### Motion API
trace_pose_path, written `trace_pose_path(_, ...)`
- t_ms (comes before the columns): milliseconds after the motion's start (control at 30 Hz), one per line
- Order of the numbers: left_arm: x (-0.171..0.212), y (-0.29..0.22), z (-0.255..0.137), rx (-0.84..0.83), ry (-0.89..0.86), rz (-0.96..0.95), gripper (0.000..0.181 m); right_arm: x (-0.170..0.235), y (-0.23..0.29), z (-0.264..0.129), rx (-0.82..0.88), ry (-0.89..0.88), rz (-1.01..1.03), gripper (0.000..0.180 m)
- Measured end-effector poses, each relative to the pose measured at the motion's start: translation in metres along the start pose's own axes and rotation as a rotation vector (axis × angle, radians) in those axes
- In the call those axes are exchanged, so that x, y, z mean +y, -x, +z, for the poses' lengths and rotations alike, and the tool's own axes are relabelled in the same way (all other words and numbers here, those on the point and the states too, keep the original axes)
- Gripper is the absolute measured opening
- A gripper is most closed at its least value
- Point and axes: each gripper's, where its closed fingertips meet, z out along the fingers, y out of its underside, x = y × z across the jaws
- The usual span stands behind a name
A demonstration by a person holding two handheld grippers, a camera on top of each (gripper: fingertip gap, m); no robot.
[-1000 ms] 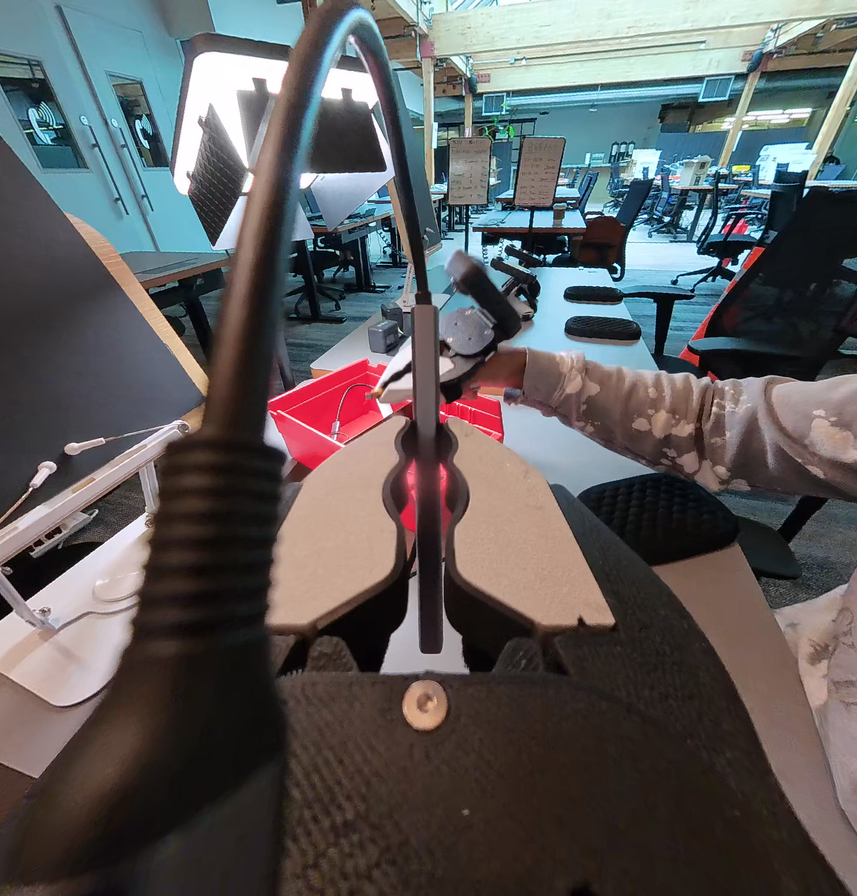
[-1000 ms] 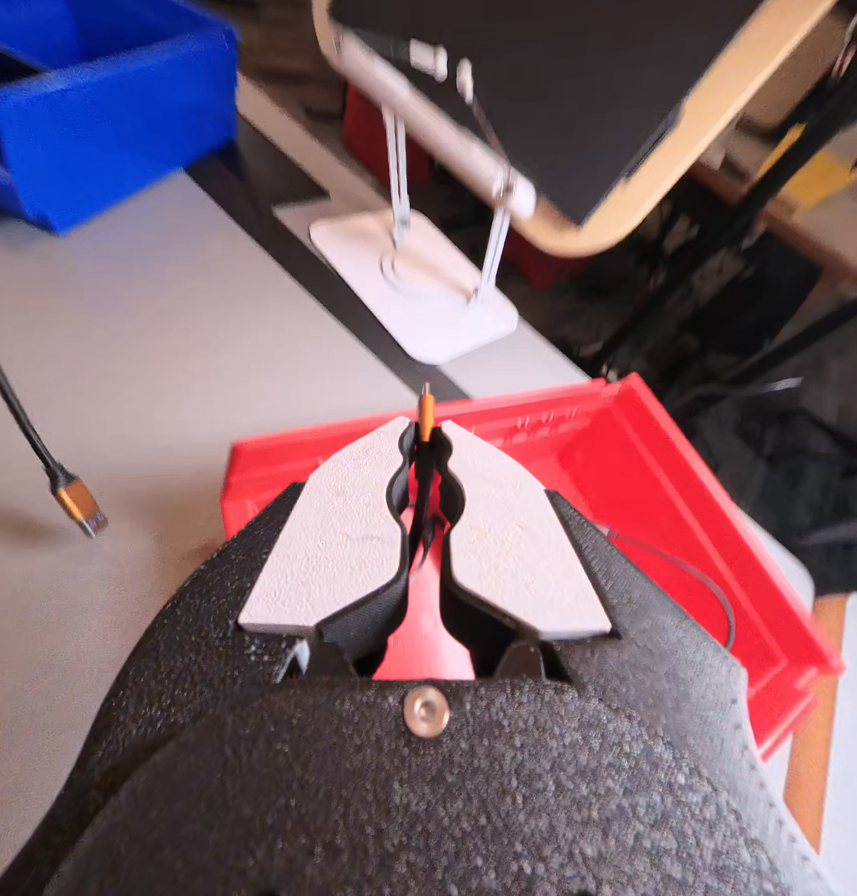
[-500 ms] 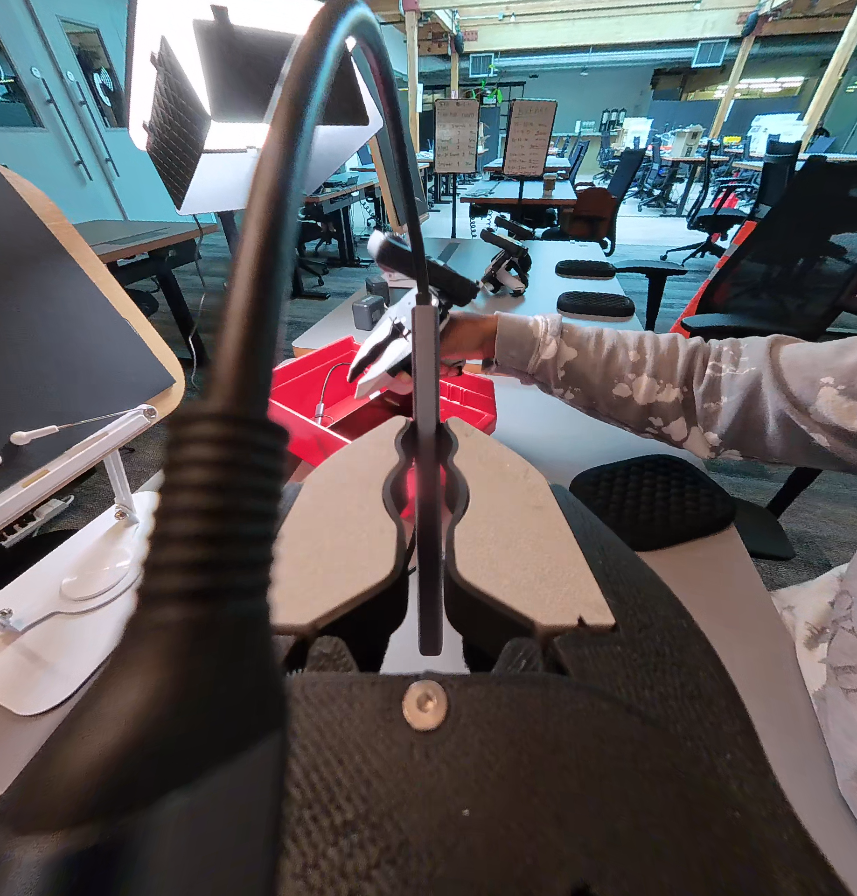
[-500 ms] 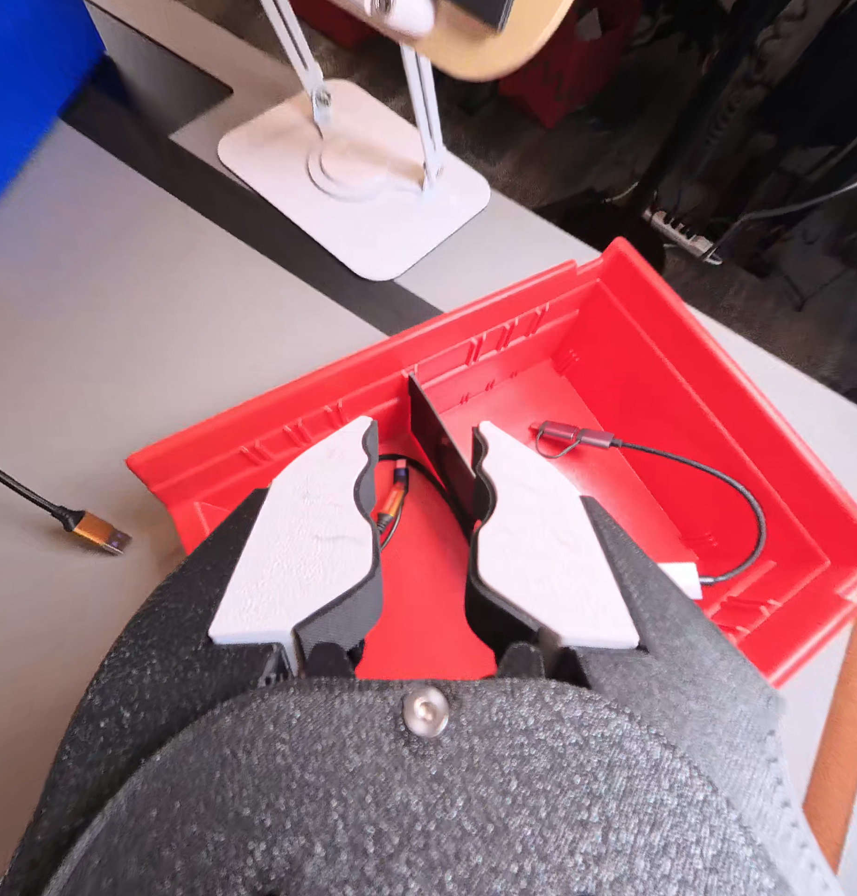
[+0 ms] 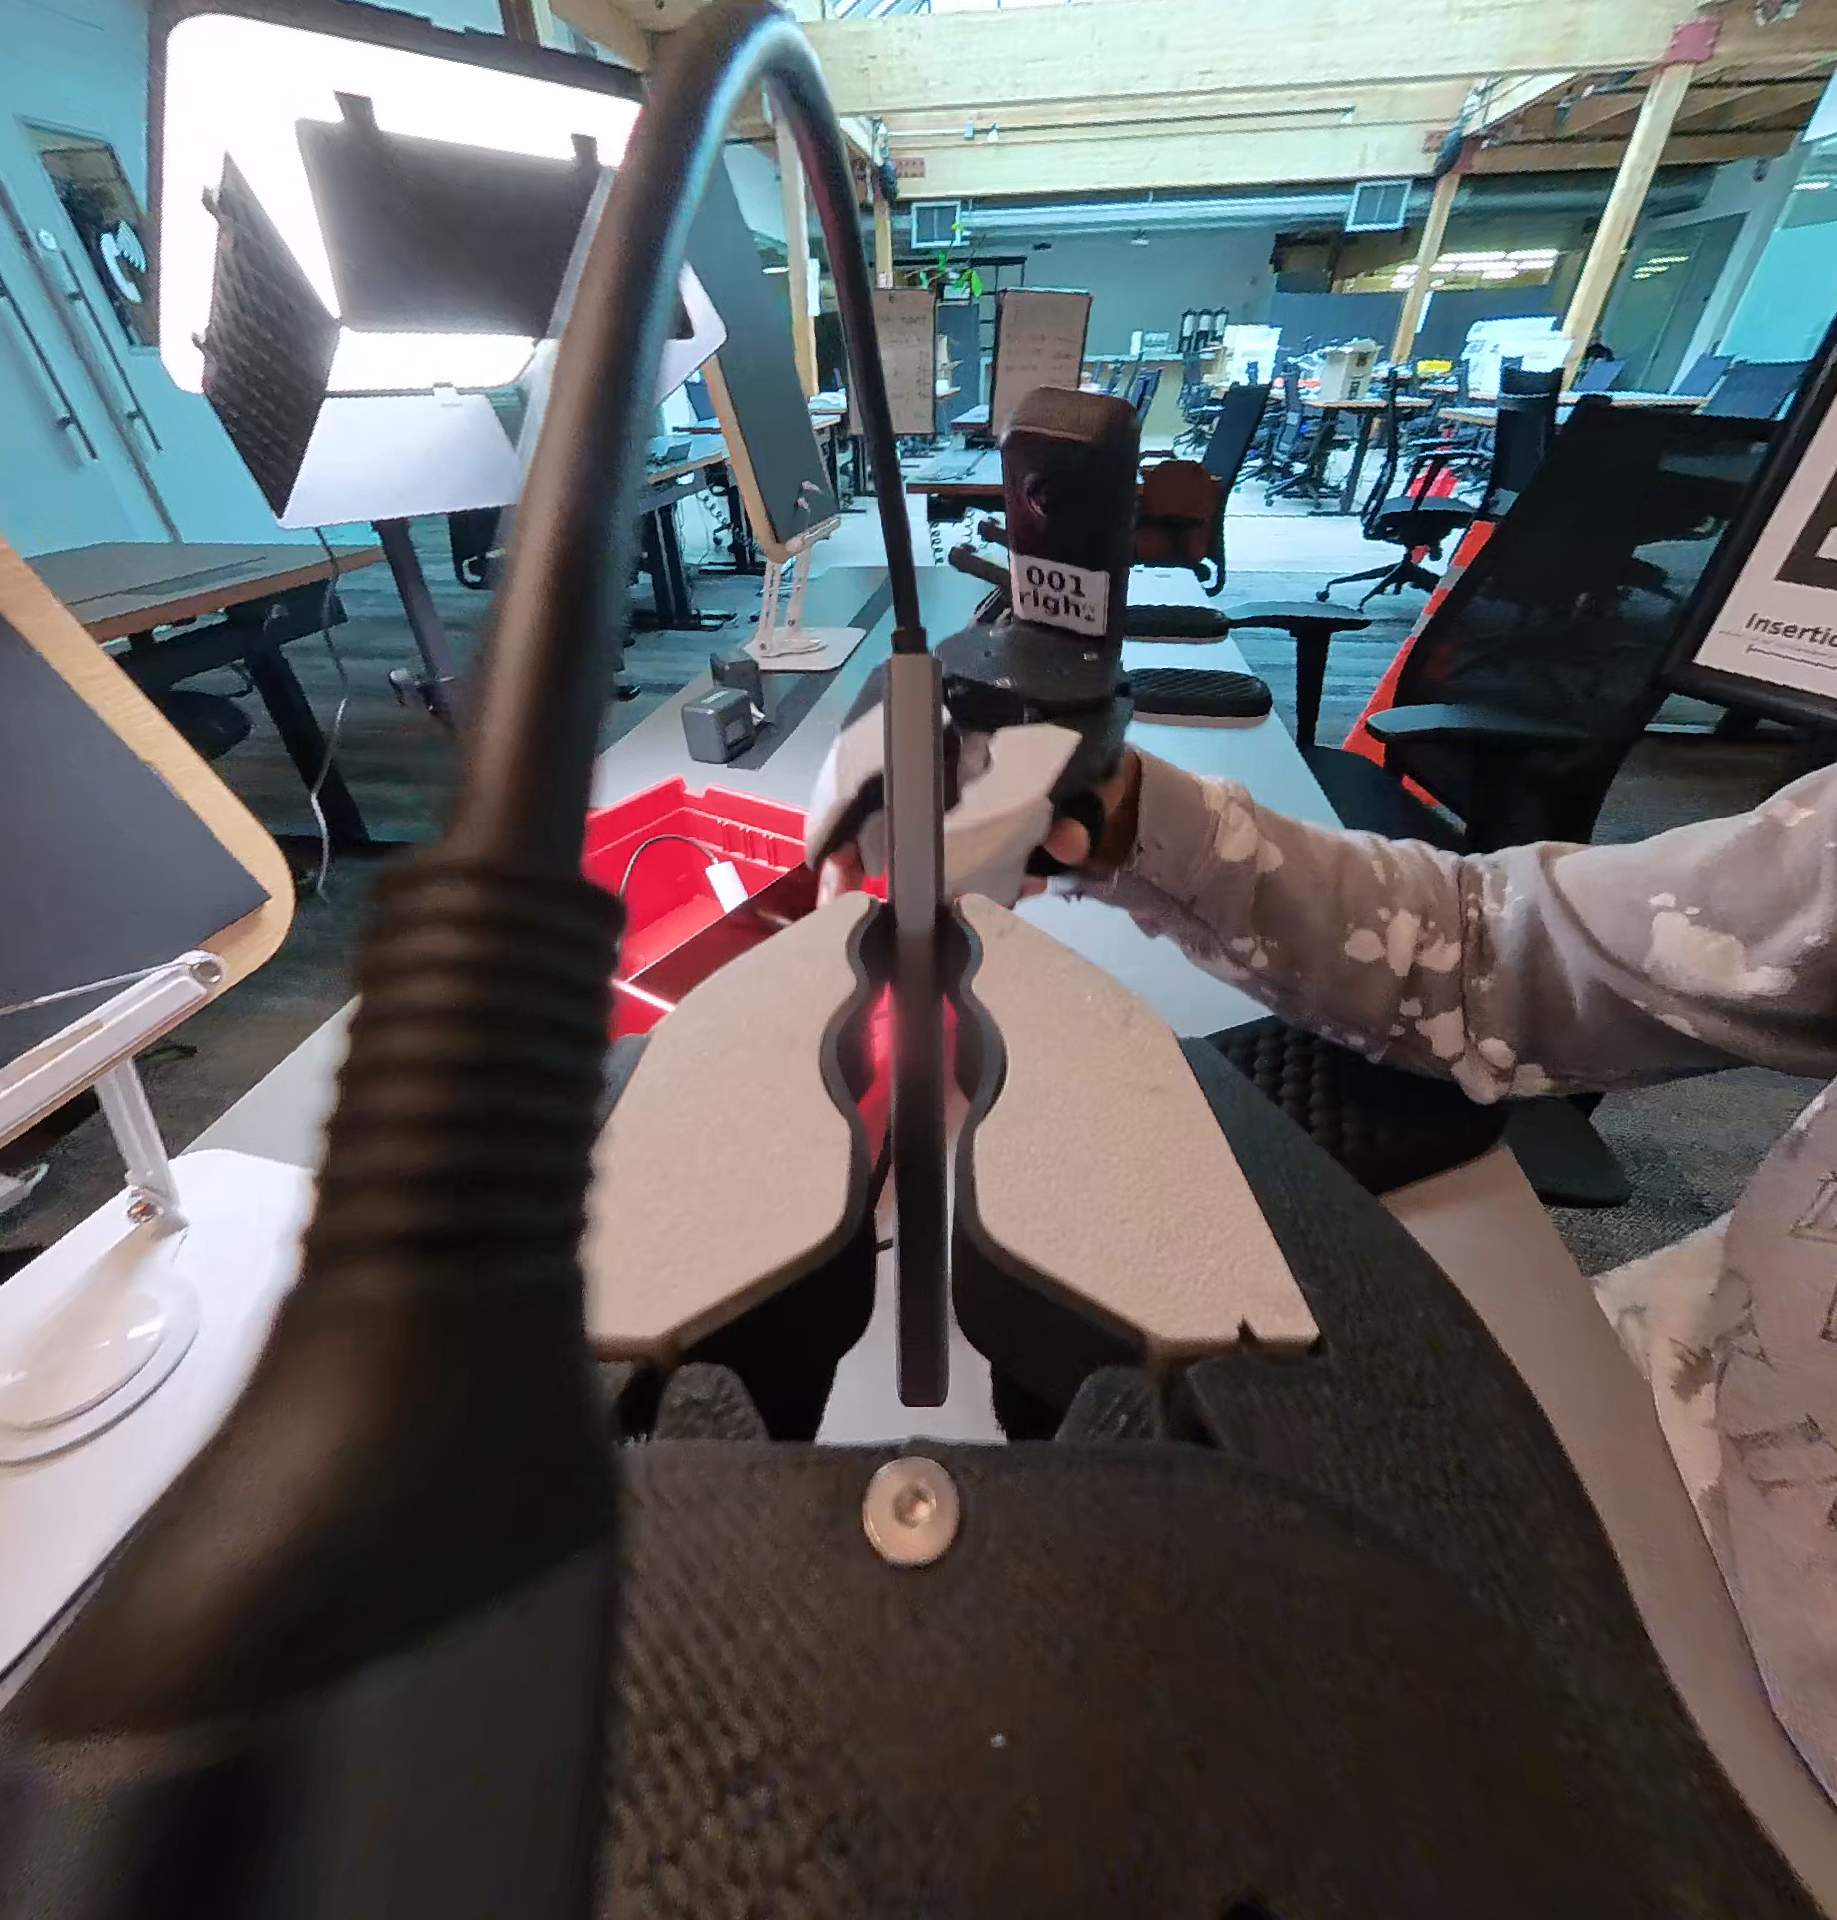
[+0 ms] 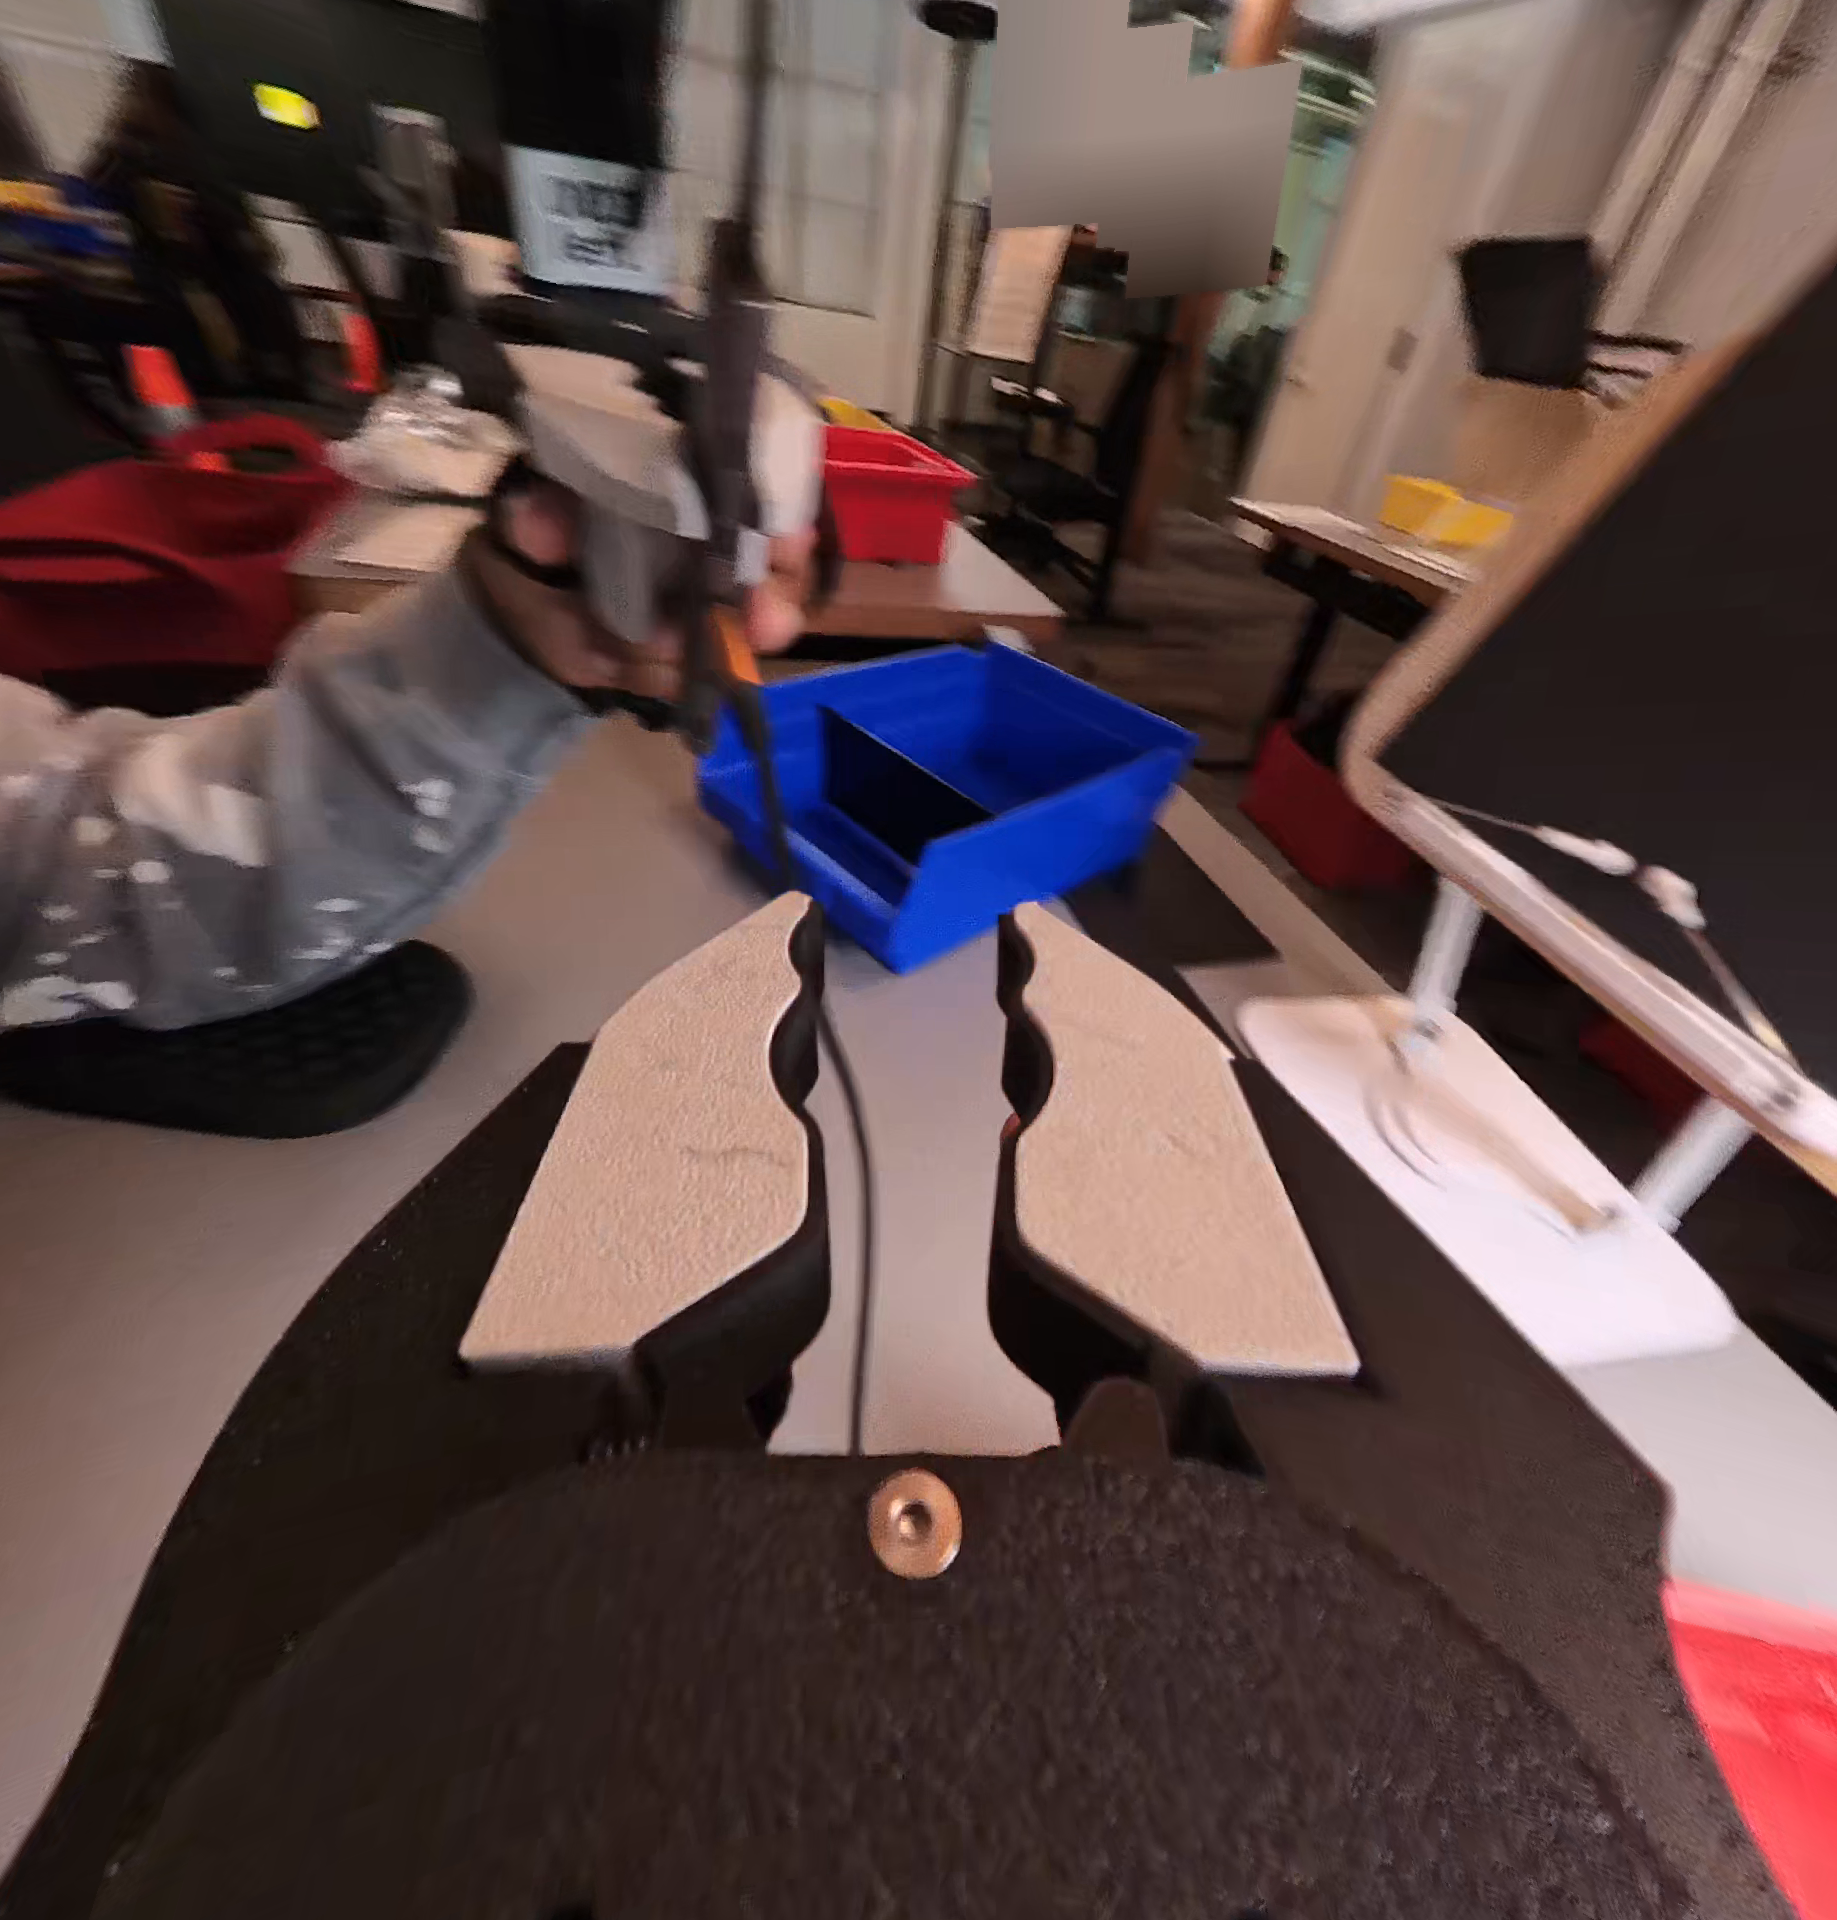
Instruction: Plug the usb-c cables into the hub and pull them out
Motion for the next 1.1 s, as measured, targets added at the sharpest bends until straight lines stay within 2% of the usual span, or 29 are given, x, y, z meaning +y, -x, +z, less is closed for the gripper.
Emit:
trace_pose_path(67,-0.002,-0.006,0.005,0.022,-0.019,0.009,0.010,-0.006,0.025,0.018,-0.085,-0.028,-0.019,0.031)
trace_pose_path(167,-0.003,-0.013,0.015,0.040,-0.038,0.031,0.009,-0.008,0.043,0.041,-0.123,-0.018,-0.057,0.029)
trace_pose_path(233,-0.001,-0.018,0.022,0.057,-0.043,0.033,0.009,-0.015,0.049,0.047,-0.133,-0.061,-0.066,0.018)
trace_pose_path(333,0.000,-0.021,0.027,0.074,-0.052,0.030,0.010,-0.023,0.051,0.045,-0.142,-0.111,-0.055,0.008)
trace_pose_path(433,0.004,-0.023,0.030,0.093,-0.044,0.013,0.011,-0.018,0.050,0.040,-0.151,-0.100,-0.033,0.006)
trace_pose_path(567,0.020,-0.025,0.031,0.122,0.049,0.005,0.020,-0.011,0.047,0.032,-0.142,-0.046,-0.022,0.006)
trace_pose_path(767,0.033,-0.020,0.037,0.073,0.107,0.077,0.012,-0.004,0.046,0.029,-0.109,0.044,0.010,0.006)
trace_pose_path(1100,0.027,-0.021,0.035,0.113,0.088,-0.024,0.011,-0.013,0.046,0.028,-0.078,-0.011,-0.007,0.007)
